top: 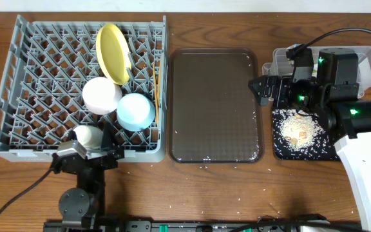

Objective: Sort waste into correct bins and load items into the dishwasher

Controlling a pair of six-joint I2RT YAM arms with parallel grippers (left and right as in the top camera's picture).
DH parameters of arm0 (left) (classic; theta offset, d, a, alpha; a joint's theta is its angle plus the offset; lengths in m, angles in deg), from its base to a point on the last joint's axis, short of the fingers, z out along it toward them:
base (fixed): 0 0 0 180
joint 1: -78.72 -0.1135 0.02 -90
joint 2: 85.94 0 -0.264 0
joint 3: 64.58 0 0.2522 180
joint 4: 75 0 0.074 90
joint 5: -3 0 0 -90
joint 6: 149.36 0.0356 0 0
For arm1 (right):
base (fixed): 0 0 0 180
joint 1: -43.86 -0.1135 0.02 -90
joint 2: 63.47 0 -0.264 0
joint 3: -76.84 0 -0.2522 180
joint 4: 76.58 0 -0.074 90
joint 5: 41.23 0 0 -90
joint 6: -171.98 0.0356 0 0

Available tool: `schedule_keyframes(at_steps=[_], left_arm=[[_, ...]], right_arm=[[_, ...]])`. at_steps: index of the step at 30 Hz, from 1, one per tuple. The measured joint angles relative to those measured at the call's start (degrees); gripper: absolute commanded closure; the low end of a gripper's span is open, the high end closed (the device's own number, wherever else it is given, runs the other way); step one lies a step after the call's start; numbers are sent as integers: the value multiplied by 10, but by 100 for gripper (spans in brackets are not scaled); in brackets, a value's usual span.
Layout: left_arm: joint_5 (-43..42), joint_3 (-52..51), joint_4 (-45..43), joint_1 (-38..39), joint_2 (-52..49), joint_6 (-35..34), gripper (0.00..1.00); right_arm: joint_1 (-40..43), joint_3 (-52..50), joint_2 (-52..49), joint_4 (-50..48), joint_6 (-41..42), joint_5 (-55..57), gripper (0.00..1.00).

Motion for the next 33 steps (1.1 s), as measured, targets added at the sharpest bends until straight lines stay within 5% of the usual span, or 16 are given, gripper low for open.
schedule_keyframes(at_steps=[11,33], left_arm=[[0,-115,-100,0,24,-13,6],[-3,-127,-49,0,21,-43,6]], right_arm=[[0,0,0,0,0,0,1],[0,0,0,1,0,0,1]])
